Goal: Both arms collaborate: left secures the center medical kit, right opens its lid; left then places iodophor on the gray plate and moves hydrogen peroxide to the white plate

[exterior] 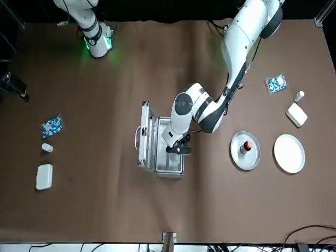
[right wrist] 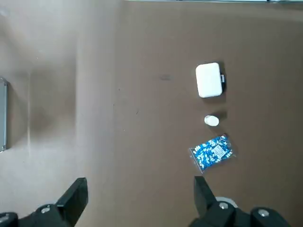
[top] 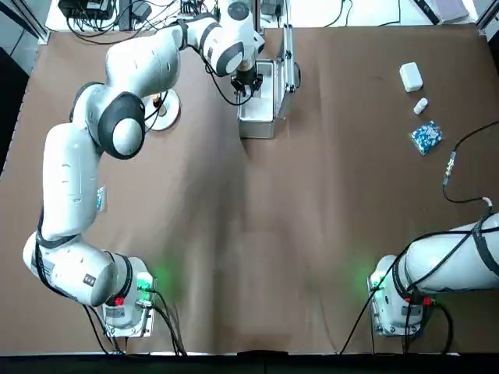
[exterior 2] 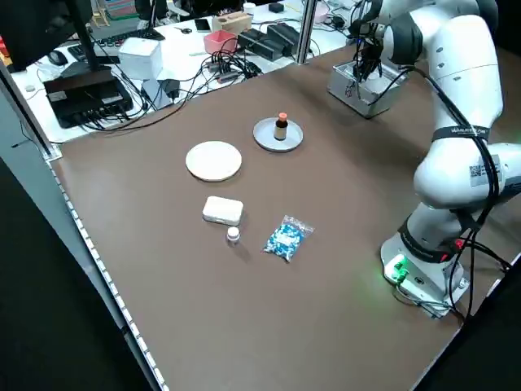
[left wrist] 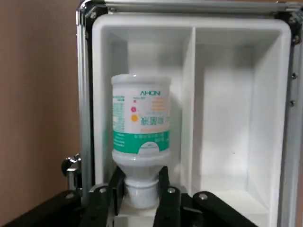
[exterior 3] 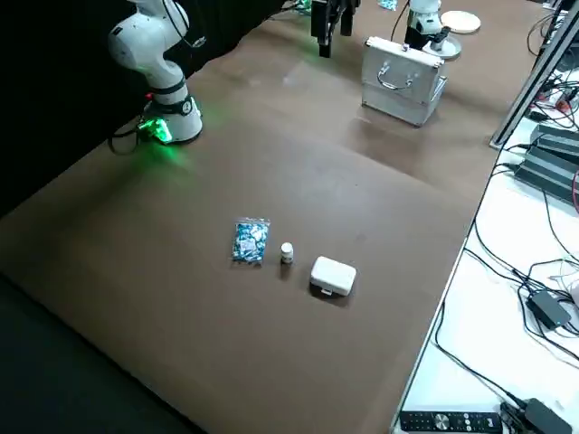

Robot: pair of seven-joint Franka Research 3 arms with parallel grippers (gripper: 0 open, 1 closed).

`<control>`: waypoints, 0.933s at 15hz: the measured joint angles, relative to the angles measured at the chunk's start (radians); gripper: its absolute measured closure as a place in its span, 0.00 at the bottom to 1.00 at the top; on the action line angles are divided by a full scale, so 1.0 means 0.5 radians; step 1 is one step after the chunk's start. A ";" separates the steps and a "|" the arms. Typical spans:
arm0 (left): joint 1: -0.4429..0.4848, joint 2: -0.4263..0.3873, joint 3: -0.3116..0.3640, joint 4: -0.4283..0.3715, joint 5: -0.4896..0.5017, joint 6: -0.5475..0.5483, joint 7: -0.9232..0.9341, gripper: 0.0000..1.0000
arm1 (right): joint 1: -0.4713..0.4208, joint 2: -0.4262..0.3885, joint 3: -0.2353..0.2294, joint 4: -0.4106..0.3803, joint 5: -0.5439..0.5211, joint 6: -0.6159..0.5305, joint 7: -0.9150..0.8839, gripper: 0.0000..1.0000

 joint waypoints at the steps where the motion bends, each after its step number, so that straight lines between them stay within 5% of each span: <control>1: 0.000 0.000 0.000 0.000 0.000 0.000 0.000 0.68 | 0.000 0.000 0.000 0.000 0.000 0.000 0.000 0.01; 14: 0.013 -0.044 -0.014 0.042 -0.037 -0.037 -0.021 0.68 | 0.000 0.000 0.000 0.000 0.000 -0.001 0.000 0.01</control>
